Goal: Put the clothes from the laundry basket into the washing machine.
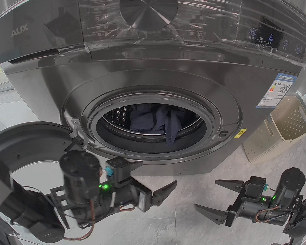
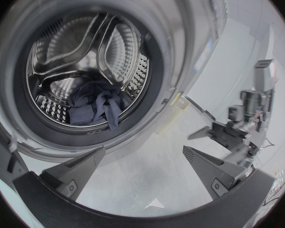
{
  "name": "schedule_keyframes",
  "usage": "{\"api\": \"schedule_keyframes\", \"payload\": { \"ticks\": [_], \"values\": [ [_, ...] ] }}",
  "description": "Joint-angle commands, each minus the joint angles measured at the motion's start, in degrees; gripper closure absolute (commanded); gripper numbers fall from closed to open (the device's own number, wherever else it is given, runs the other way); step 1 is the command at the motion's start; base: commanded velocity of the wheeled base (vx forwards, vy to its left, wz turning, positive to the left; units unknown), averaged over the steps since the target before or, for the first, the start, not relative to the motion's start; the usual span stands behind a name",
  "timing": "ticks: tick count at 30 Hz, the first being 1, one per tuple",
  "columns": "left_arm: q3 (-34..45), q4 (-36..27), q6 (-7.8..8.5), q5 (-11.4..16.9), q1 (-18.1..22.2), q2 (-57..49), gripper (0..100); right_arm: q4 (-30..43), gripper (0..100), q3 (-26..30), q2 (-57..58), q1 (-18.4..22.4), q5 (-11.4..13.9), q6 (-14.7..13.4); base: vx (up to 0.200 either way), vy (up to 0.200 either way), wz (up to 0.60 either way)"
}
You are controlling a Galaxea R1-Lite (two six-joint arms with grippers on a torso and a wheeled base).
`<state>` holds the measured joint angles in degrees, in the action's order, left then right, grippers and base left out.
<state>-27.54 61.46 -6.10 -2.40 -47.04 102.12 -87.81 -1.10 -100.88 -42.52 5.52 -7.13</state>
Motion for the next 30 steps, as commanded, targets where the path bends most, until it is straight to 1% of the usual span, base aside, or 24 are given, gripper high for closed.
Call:
{"api": "schedule_keyframes", "payload": {
  "ticks": [1,4,5,6,7,9,11,13,19,21,22,23,24,25,26,27,28,30],
  "values": [
    [12.51,1.11,0.21,0.73,-3.14,-18.62,0,3.52,0,1.10,10.97,-0.19,-2.36,0.28,0.000,0.000,0.00],
    [15.59,0.67,0.29,0.56,-2.53,-23.11,0,8.36,0,1.10,15.45,-0.90,-4.38,0.28,0.000,0.000,0.00],
    [15.76,0.67,0.29,0.56,-2.53,-23.28,0,8.62,0,1.10,15.54,-0.99,-4.38,0.19,0.000,0.000,0.00],
    [16.99,0.67,0.29,0.64,-2.35,-24.86,0,11.87,0,1.10,16.68,-0.72,-4.73,-0.08,0.000,0.000,0.00],
    [17.78,0.67,0.29,0.73,-2.26,-25.57,0,12.75,0,1.10,17.03,-0.11,-4.56,-0.25,0.000,0.000,0.00],
    [19.10,0.94,0.21,0.38,-2.26,-25.92,0,12.93,0,1.10,17.64,0.07,-4.64,-0.51,0.000,0.000,0.00],
    [20.33,1.20,0.29,0.29,-2.26,-26.36,0,13.63,0,1.10,19.40,0.16,-4.64,-2.62,0.000,0.000,0.00],
    [20.60,1.20,0.47,0.20,-2.26,-26.71,0,13.89,0,1.10,20.72,-0.02,-4.64,-3.59,0.000,0.000,0.00],
    [20.33,1.11,0.12,-0.15,-1.91,-29.87,0,15.47,0,1.10,22.83,1.21,-4.91,-3.77,0.000,0.000,0.00],
    [20.77,1.11,0.29,-0.67,-0.15,-31.37,0,18.38,0,1.10,25.20,3.59,-5.17,-3.68,-0.200,0.000,0.00],
    [21.12,1.11,0.29,-0.85,0.29,-32.25,0,19.87,0,1.10,26.61,4.29,-5.96,-3.68,-0.200,0.000,0.00],
    [21.21,1.11,0.29,-0.94,0.37,-32.42,0,20.13,0,1.10,26.87,4.38,-6.05,-3.77,-0.200,0.000,0.00],
    [22.44,1.03,0.29,-1.11,1.43,-35.32,0,24.09,0,1.10,30.48,5.26,-8.25,-3.77,-0.200,0.000,0.00],
    [22.62,0.94,0.29,-1.11,1.78,-36.03,0,25.05,0,1.10,31.36,5.34,-8.69,-3.77,-0.200,0.000,0.00],
    [23.14,0.32,0.29,-1.20,3.10,-38.66,0,28.13,0,1.10,34.61,6.13,-9.92,-3.77,-0.200,0.000,0.00],
    [23.32,0.23,0.38,-1.20,3.71,-39.45,0,29.01,0,1.10,35.57,6.57,-10.09,-3.77,-0.200,0.000,0.00],
    [24.11,-0.29,0.91,-1.11,5.65,-42.18,0,32.44,0,1.10,38.91,8.07,-10.53,-3.77,-0.200,0.000,0.00],
    [24.99,-2.75,1.88,-1.11,8.81,-46.31,0,37.62,0,1.10,44.63,11.14,-10.27,-3.15,-0.200,0.000,0.00]
  ]
}}
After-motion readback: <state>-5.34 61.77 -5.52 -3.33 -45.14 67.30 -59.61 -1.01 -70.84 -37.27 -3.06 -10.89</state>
